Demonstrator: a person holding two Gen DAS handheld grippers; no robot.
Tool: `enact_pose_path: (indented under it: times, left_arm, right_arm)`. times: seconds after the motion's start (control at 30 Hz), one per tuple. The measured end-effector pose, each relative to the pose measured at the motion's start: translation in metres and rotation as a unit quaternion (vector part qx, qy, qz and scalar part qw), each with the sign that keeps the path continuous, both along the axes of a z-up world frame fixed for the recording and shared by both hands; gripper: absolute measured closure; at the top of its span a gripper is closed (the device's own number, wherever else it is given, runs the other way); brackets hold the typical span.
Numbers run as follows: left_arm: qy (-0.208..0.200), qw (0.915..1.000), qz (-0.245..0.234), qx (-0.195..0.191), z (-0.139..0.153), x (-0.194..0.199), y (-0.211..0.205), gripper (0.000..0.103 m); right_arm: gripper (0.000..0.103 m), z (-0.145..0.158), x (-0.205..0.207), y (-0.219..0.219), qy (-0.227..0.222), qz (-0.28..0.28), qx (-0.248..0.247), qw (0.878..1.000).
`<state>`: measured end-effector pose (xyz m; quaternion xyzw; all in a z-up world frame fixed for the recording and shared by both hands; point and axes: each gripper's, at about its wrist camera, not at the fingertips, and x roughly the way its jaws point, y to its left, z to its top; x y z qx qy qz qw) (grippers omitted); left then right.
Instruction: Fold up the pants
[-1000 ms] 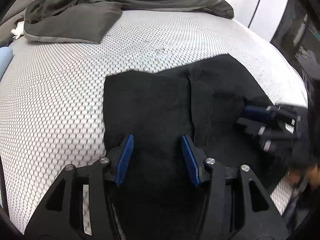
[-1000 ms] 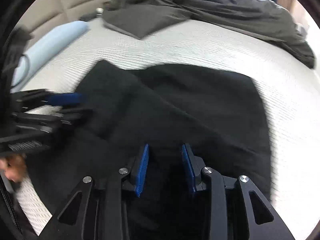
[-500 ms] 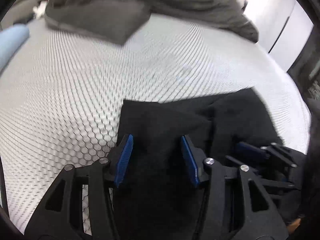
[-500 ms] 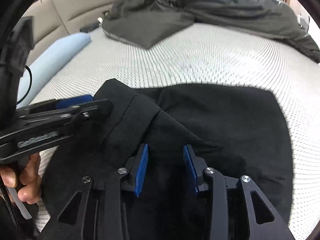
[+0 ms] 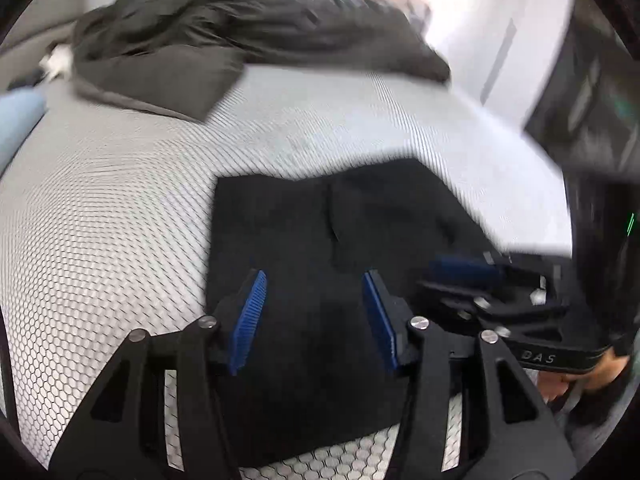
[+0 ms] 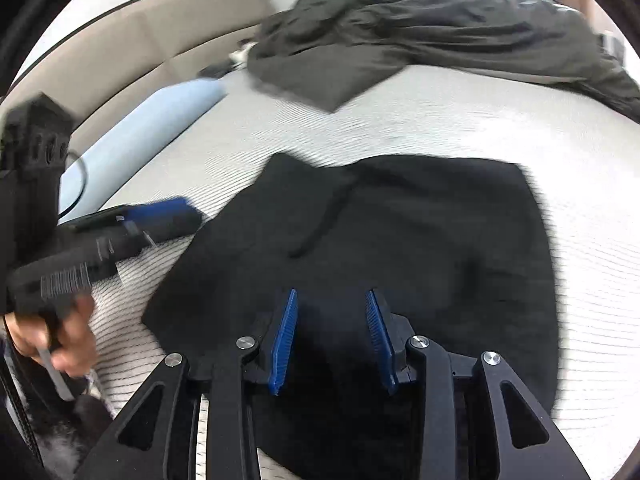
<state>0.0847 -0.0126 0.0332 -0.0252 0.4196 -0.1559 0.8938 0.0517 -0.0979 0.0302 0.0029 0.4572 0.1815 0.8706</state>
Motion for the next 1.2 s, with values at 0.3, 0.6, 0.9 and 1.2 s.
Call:
enact_pose_path:
  times: [0.3,0.6,0.9,1.2]
  left_arm:
    - [0.03,0.9987,0.037,0.017,-0.011,-0.017,0.03,0.057]
    - [0.03,0.9964,-0.062,0.049,-0.02,-0.044,-0.02,0.057]
    - [0.0,0.9948,-0.082,0.06,-0.011,-0.088,-0.004,0.057]
    - [0.027,0.9985,0.024,-0.042,0.001,-0.06,0.05,0.056]
  right_arm:
    - [0.066,-0.014,-0.018,-0.022,0.003,-0.012,-0.097,0.995]
    - [0.065,-0.019,-0.051,0.014,0.018,0.066,-0.069,0.995]
    - [0.063,0.016,-0.113,-0.08,-0.009,0.024,-0.11,0.994]
    - [0.054,0.03,-0.129,-0.152,0.037,-0.044,0.116,0.992]
